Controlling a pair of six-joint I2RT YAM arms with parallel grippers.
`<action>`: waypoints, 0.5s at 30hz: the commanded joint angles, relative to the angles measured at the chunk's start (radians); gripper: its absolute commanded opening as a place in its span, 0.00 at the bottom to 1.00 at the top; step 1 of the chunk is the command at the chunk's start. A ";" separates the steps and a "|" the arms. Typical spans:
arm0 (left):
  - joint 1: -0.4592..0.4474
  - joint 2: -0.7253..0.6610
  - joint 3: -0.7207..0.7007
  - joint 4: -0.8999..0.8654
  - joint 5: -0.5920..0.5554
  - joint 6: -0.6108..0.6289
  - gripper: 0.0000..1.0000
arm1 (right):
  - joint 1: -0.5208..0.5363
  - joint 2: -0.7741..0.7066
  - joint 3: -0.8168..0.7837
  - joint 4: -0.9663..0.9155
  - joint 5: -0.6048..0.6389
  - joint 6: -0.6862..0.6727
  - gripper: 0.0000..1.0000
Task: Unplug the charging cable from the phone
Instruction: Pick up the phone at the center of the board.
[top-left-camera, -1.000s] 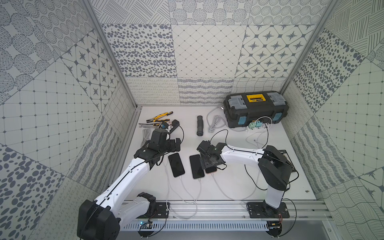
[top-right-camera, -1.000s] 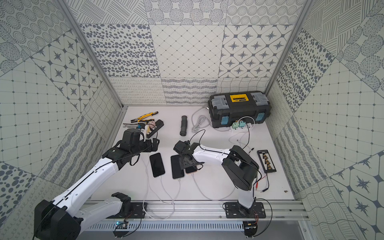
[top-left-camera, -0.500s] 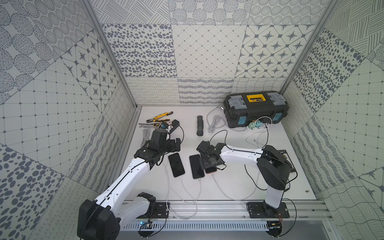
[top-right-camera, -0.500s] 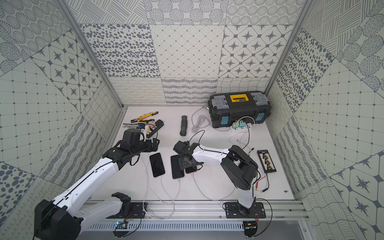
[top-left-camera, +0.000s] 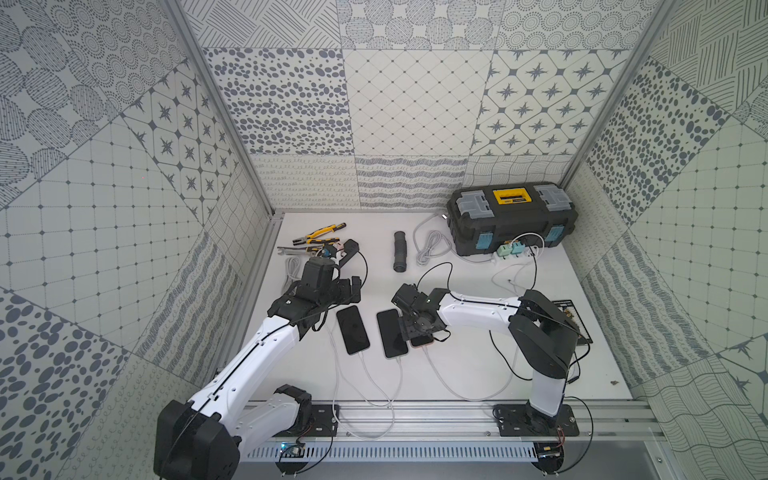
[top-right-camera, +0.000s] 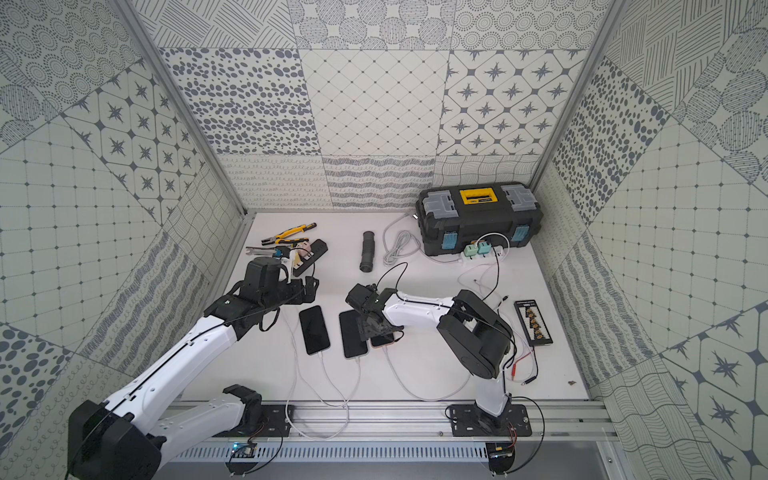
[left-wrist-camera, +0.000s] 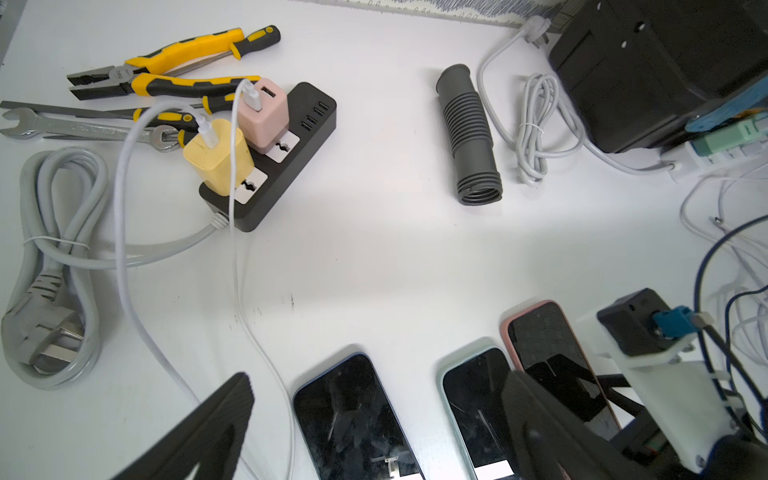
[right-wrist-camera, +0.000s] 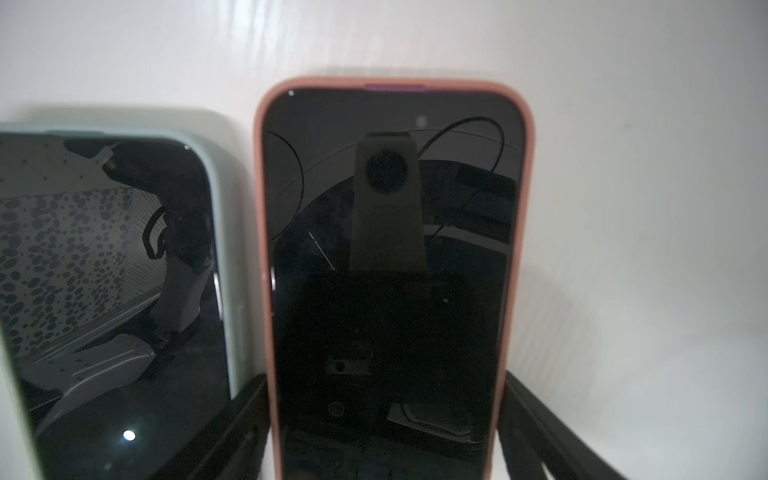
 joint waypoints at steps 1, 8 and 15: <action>-0.013 -0.006 -0.006 0.015 0.025 -0.008 0.98 | 0.006 0.016 -0.030 0.006 0.005 -0.011 0.75; -0.014 -0.026 -0.005 0.042 0.069 -0.008 0.98 | -0.007 -0.057 -0.037 0.005 0.047 -0.038 0.61; -0.013 -0.064 0.003 0.114 0.143 -0.016 0.98 | -0.073 -0.220 -0.021 0.006 0.003 -0.138 0.54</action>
